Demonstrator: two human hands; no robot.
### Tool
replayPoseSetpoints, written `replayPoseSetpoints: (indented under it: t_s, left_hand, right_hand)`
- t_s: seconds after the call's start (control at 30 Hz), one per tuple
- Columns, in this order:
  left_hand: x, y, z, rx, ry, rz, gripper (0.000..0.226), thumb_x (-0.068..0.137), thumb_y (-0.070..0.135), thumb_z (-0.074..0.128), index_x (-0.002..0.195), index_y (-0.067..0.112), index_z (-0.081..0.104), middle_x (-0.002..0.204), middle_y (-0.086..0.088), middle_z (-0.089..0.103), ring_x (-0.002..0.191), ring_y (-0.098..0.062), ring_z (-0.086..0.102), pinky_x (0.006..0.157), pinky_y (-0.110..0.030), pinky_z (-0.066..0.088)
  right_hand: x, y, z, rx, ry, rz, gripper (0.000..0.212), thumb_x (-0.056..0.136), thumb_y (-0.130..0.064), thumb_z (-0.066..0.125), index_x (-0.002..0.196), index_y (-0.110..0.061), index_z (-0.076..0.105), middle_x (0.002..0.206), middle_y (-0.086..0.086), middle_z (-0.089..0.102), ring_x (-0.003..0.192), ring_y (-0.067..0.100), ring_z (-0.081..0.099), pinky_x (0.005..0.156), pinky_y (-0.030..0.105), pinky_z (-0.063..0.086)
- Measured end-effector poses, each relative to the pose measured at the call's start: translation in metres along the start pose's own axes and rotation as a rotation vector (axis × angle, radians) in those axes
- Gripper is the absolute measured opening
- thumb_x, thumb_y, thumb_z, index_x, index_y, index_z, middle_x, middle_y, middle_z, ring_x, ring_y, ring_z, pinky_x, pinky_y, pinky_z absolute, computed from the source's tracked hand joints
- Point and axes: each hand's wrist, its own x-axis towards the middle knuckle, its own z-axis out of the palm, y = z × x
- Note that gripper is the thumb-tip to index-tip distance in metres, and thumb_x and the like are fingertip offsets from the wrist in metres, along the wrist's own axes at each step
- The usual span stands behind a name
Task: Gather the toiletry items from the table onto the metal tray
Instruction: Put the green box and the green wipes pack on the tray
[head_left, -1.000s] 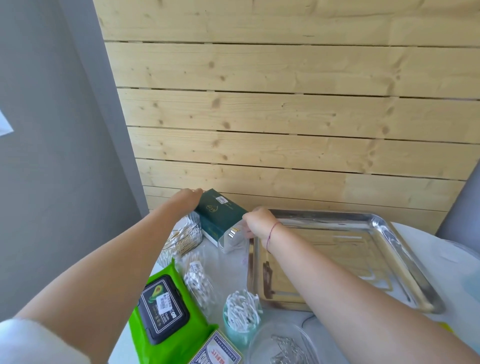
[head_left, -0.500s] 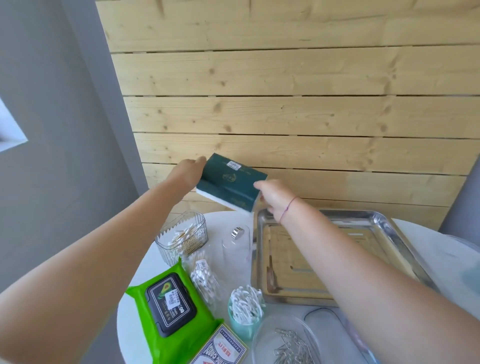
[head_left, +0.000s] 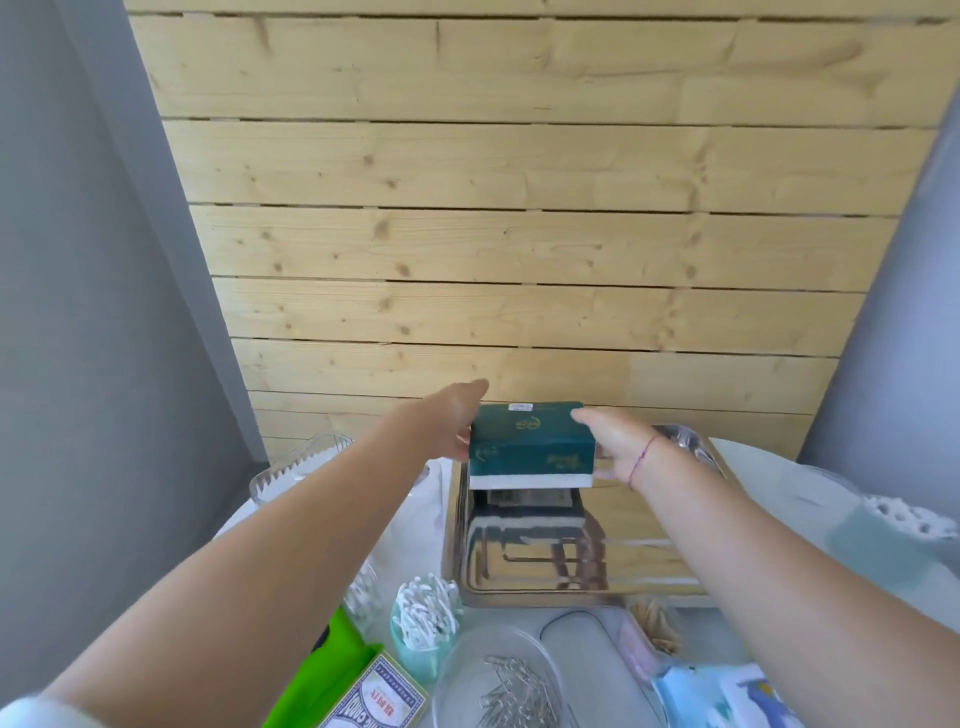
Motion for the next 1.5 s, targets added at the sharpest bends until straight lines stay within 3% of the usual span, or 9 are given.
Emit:
replayPoseSetpoints:
  t_s: [0.17, 0.37, 0.57, 0.7, 0.9, 1.07, 1.27, 1.4, 1.5]
  left_hand:
    - [0.004, 0.002, 0.012, 0.05, -0.005, 0.028, 0.046, 0.1, 0.04, 0.031, 0.131, 0.007, 0.036, 0.106, -0.01, 0.046, 0.092, -0.025, 0.052, 0.084, -0.036, 0.048]
    - [0.005, -0.003, 0.02, 0.241, 0.015, 0.022, 0.048, 0.097, 0.045, 0.031, 0.124, 0.007, 0.041, 0.108, -0.006, 0.047, 0.104, -0.024, 0.047, 0.104, -0.038, 0.039]
    - [-0.023, 0.004, 0.014, 0.392, 0.06, 0.084, 0.064, 0.097, 0.052, 0.026, 0.147, 0.013, 0.024, 0.155, -0.01, 0.026, 0.138, -0.032, 0.032, 0.108, -0.039, 0.029]
    - [-0.054, 0.008, -0.027, 0.135, 0.199, 0.298, 0.039, 0.086, 0.042, 0.05, 0.107, 0.013, 0.064, 0.12, -0.006, 0.063, 0.11, -0.024, 0.058, 0.103, -0.041, 0.04]
    - [-0.124, -0.054, -0.109, 0.012, 0.488, 0.511, 0.026, 0.09, 0.008, 0.046, 0.081, 0.017, 0.068, 0.074, -0.002, 0.066, 0.065, -0.015, 0.058, 0.068, -0.025, 0.046]
    - [-0.122, -0.129, -0.143, 0.039, 0.618, 0.322, 0.027, 0.086, 0.005, 0.046, 0.078, 0.012, 0.071, 0.069, -0.006, 0.064, 0.057, -0.018, 0.051, 0.057, -0.026, 0.043]
    - [-0.113, -0.183, -0.15, 0.203, 0.583, 0.141, 0.014, 0.087, 0.016, 0.053, 0.082, 0.018, 0.066, 0.077, -0.004, 0.057, 0.071, -0.022, 0.047, 0.065, -0.027, 0.037]
    - [-0.11, -0.191, -0.147, 0.449, 0.508, 0.038, 0.029, 0.09, 0.022, 0.044, 0.063, 0.014, 0.046, 0.07, -0.006, 0.045, 0.066, -0.024, 0.04, 0.065, -0.029, 0.033]
    - [-0.112, -0.185, -0.145, 0.643, 0.413, -0.016, 0.042, 0.099, 0.033, 0.032, 0.086, 0.003, 0.058, 0.087, -0.011, 0.049, 0.084, -0.03, 0.05, 0.076, -0.031, 0.039]
  right_hand:
    - [0.025, 0.02, -0.007, -0.051, -0.008, -0.041, 0.024, 0.091, -0.013, 0.045, 0.114, -0.019, 0.045, 0.133, 0.008, 0.044, 0.12, 0.024, 0.043, 0.104, 0.052, 0.042]
    - [0.015, 0.024, 0.0, -0.189, 0.039, -0.077, 0.057, 0.09, -0.005, 0.041, 0.145, -0.015, 0.028, 0.15, 0.005, 0.033, 0.123, 0.027, 0.043, 0.101, 0.039, 0.041]
    - [-0.006, 0.017, 0.006, -0.376, 0.116, -0.199, 0.066, 0.091, -0.012, 0.047, 0.148, -0.011, 0.015, 0.151, 0.01, 0.029, 0.126, 0.028, 0.041, 0.092, 0.033, 0.038]
    - [-0.052, -0.003, 0.025, -0.622, 0.22, -0.474, 0.062, 0.089, -0.023, 0.051, 0.145, -0.014, 0.024, 0.15, 0.009, 0.028, 0.132, 0.03, 0.037, 0.106, 0.039, 0.038]
    - [-0.162, 0.018, 0.113, -0.867, -0.001, -0.913, 0.05, 0.086, -0.031, 0.055, 0.13, -0.014, 0.04, 0.132, 0.007, 0.039, 0.118, 0.026, 0.043, 0.099, 0.036, 0.039]
    - [-0.193, 0.071, 0.179, -0.7, -0.335, -0.52, 0.042, 0.082, -0.025, 0.059, 0.117, -0.01, 0.042, 0.118, 0.008, 0.047, 0.103, 0.027, 0.053, 0.085, 0.03, 0.042]
    - [-0.188, 0.101, 0.21, -0.329, -0.287, -0.08, 0.043, 0.057, -0.021, 0.064, 0.095, -0.011, 0.046, 0.065, -0.001, 0.04, 0.054, 0.015, 0.039, 0.046, 0.023, 0.028]
    - [-0.187, 0.108, 0.216, -0.14, -0.241, 0.022, 0.059, 0.047, -0.019, 0.058, 0.104, -0.005, 0.058, 0.063, 0.001, 0.044, 0.057, 0.017, 0.044, 0.052, 0.026, 0.041]
    - [-0.187, 0.107, 0.218, -0.033, -0.224, 0.082, 0.031, 0.068, -0.008, 0.061, 0.098, -0.004, 0.056, 0.073, 0.005, 0.051, 0.077, 0.025, 0.052, 0.083, 0.038, 0.053]
